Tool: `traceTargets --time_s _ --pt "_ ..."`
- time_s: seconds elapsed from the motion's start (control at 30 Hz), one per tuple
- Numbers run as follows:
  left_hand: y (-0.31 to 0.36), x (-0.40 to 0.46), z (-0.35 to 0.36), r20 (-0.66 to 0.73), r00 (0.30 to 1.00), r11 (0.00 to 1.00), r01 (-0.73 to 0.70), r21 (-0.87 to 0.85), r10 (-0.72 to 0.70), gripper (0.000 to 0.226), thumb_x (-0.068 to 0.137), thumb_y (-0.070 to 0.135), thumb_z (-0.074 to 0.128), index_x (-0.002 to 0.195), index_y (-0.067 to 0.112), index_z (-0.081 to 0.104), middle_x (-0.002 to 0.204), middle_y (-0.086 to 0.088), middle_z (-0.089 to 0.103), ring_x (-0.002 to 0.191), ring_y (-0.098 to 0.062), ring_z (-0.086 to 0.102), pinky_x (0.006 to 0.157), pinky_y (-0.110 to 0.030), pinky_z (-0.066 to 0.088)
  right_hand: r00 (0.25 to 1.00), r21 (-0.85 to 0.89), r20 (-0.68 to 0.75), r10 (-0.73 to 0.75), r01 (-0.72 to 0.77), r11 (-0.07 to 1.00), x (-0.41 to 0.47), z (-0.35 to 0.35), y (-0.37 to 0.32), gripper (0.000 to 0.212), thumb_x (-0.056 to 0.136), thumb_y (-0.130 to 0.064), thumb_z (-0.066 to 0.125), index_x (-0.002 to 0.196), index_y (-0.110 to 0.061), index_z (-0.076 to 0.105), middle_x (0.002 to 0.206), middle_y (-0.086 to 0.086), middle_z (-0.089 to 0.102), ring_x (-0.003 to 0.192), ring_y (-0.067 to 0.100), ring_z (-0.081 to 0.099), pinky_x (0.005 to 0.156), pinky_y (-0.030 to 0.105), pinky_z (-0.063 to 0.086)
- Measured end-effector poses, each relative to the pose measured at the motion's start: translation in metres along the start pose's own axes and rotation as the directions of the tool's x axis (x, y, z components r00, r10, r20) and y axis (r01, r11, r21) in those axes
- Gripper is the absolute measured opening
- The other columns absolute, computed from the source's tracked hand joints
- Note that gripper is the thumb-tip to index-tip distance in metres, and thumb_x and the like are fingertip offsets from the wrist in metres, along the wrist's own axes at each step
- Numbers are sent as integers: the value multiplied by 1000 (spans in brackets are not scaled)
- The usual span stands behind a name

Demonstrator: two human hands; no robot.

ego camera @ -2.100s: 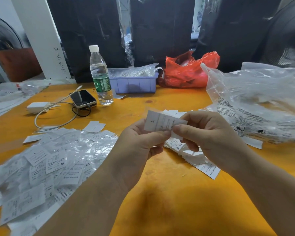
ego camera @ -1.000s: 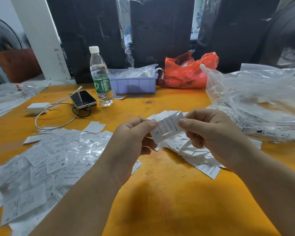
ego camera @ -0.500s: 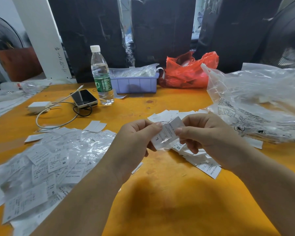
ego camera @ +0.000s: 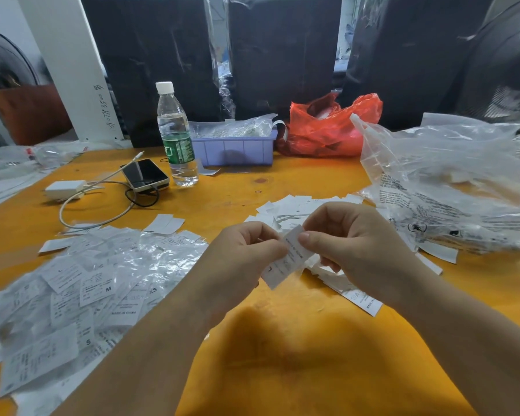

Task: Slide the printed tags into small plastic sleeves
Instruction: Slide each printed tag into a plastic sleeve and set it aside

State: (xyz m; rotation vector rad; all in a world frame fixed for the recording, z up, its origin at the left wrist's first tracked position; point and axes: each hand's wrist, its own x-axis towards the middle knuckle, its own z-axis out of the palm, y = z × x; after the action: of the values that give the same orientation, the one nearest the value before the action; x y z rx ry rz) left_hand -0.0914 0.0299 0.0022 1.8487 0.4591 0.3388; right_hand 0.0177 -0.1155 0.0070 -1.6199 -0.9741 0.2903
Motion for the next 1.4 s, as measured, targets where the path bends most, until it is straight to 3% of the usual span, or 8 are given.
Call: traceTargets --time_s 0.17,0.4,0.6,0.73,0.97,1.1,1.23,1.4 --pt "0 1 -2 6 1000 1000 -1 18 1 18 89 27 66 78 13 69 66 6 68 56 -1 59 51 -14 44 1000 -9 0 25 -25 1000 0 4 1 8 87 -11 68 80 -14 70 63 -2 65 51 7 52 50 21 42" --pt "1 10 -45 -250 965 975 127 184 -78 7 87 28 70 81 26 70 85 -1 70 77 -15 60 60 -29 39 996 -224 -84 -5 -14 975 -2 3 2 5 85 -22 69 82 -25 70 79 -9 69 72 17 64 66 32 51" --pt "-14 16 -73 -352 930 839 273 471 -105 17 83 28 74 94 31 62 89 1 65 61 -18 61 45 -24 43 998 -291 -67 -15 -5 957 -3 3 2 6 84 -22 69 79 -26 69 79 -14 67 71 11 61 64 24 47" --pt "-20 17 -79 -368 925 742 315 593 -98 22 80 24 74 98 29 62 96 2 65 63 -16 60 49 -24 41 997 -310 -71 -17 -6 951 -3 3 2 6 83 -19 69 78 -24 69 77 -12 67 68 12 60 61 25 46" --pt "-5 13 -70 -193 980 950 103 295 -47 11 88 19 68 98 22 68 80 8 70 68 -4 61 59 -25 42 999 -249 29 16 -8 968 -7 9 1 18 88 -24 67 72 -15 69 54 -5 55 48 9 46 45 17 36" --pt "11 2 -48 -31 999 997 -19 69 21 4 89 12 65 88 15 68 66 6 69 56 -3 59 58 -22 43 986 -232 159 43 -5 973 -11 21 2 44 91 -45 61 73 -5 62 63 16 52 55 24 44 55 31 35" --pt "13 -2 -29 102 993 998 -63 31 60 2 87 14 67 87 13 69 71 -1 70 61 -9 62 56 -21 47 972 -78 212 101 -87 993 -12 33 4 29 94 -33 60 76 -12 66 65 -1 64 57 10 54 53 19 40" --pt "9 -2 -25 90 987 991 -131 6 130 22 77 39 77 79 19 71 64 4 65 55 -2 56 50 -10 41 921 -35 368 132 -128 991 -11 33 5 25 91 -34 55 71 -21 63 65 -5 64 58 8 54 54 18 39"
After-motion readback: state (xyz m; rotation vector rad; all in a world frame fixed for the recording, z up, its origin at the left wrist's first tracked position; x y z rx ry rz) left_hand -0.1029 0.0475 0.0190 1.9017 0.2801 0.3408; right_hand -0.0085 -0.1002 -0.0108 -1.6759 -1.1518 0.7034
